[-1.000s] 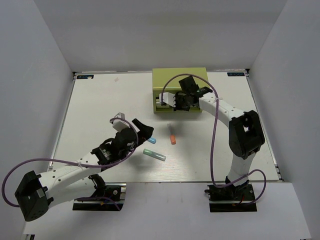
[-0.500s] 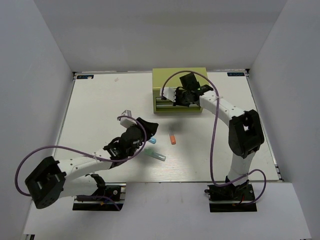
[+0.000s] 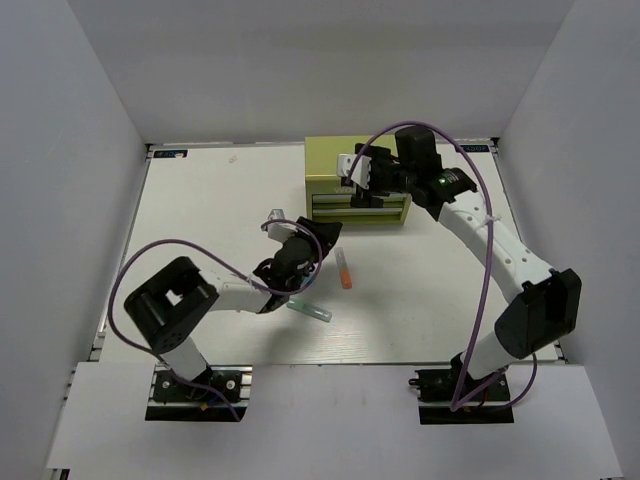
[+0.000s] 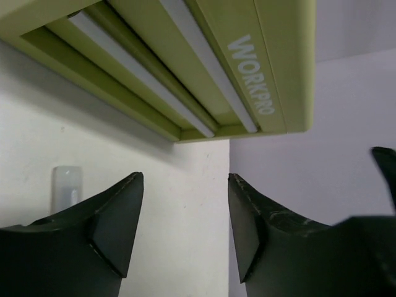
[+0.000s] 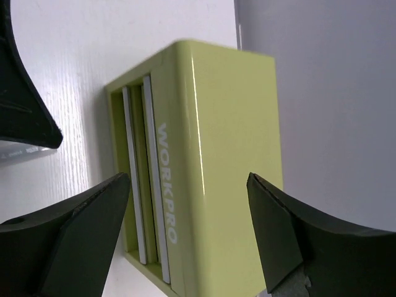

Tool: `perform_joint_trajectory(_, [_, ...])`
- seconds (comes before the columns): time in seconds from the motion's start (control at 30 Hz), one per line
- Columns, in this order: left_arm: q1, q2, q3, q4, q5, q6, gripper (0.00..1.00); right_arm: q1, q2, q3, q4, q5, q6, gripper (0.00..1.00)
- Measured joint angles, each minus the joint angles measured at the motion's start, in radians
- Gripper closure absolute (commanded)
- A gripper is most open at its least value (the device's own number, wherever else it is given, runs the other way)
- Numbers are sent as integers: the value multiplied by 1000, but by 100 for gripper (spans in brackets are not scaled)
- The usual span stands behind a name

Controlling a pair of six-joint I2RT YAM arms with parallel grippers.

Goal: Sort the stationery into containers
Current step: Open the drawer in the storage box.

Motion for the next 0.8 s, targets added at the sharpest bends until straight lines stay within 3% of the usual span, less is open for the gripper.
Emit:
perform_joint_trajectory(0.4, [48,294,182,134,-8,-90,38,-80,300,179,-46,127,1,17])
perform_joint_trajectory(0.63, [61,366,255,138,-18,-127,38,-84,349,284,-156,135,8,18])
perform_joint_trajectory(0.8, [67,417,300,138,-32,-164,43,-88,358,305,-180,127,7,18])
